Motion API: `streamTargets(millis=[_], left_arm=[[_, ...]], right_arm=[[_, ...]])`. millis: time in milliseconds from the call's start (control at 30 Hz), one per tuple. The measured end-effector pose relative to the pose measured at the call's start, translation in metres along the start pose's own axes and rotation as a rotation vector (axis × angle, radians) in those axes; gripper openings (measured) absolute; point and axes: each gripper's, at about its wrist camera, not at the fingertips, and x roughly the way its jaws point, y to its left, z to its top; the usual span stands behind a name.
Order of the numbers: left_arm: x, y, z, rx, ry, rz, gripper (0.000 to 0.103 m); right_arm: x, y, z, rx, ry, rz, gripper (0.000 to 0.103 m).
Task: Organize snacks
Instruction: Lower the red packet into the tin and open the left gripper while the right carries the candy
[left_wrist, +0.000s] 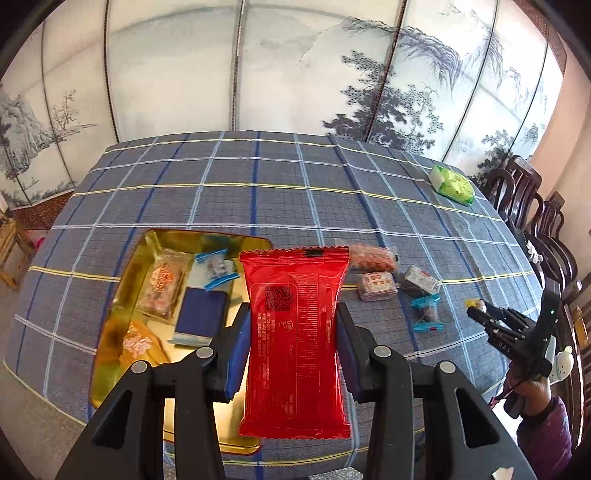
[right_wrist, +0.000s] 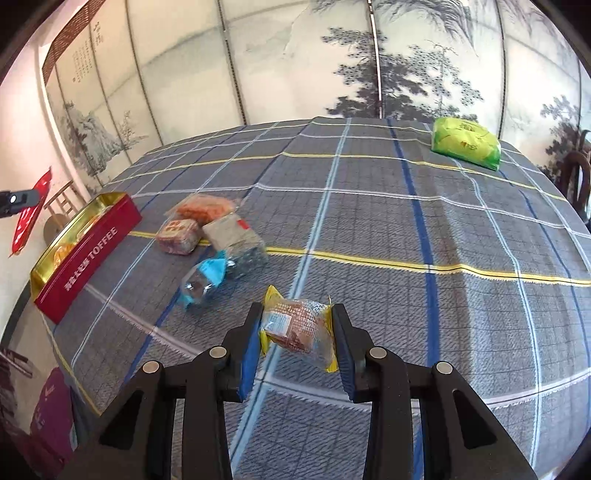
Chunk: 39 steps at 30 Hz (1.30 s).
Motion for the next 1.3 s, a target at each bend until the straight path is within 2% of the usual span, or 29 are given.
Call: streamTargets(millis=[167, 333, 667, 700, 733, 800, 967, 1167, 1300], left_arm=[[0.000, 0.034, -0.013, -0.019, 0.018, 0.085, 0.039], [0.012, 0.058, -0.027, -0.031, 0.053, 0.139, 0.039], [0.035, 0.069, -0.036, -0.035, 0.082, 0.142, 0.037], [0.035, 0.068, -0.036, -0.036, 0.080, 0.139, 0.034], [0.034, 0.067, -0.037, -0.034, 0.079, 0.130, 0.025], [0.032, 0.065, -0.036, -0.025, 0.081, 0.129, 0.021], [0.026, 0.062, -0.033, -0.025, 0.065, 0.149, 0.021], [0.020, 0.047, -0.035, 0.027, 0.027, 0.184, 0.025], [0.015, 0.036, -0.036, 0.059, -0.016, 0.249, 0.035]], right_arm=[[0.008, -0.022, 0.012, 0.049, -0.005, -0.064, 0.037], [0.013, -0.030, 0.014, 0.072, -0.004, -0.083, 0.037], [0.022, -0.035, 0.005, 0.105, 0.005, -0.090, 0.037], [0.023, -0.035, 0.005, 0.103, 0.006, -0.091, 0.037], [0.022, -0.036, 0.005, 0.105, 0.004, -0.090, 0.037], [0.022, -0.036, 0.006, 0.105, 0.004, -0.090, 0.037], [0.024, -0.036, 0.006, 0.107, 0.001, -0.090, 0.037], [0.024, -0.037, 0.006, 0.107, 0.003, -0.090, 0.037], [0.022, -0.038, 0.005, 0.112, 0.001, -0.093, 0.037]])
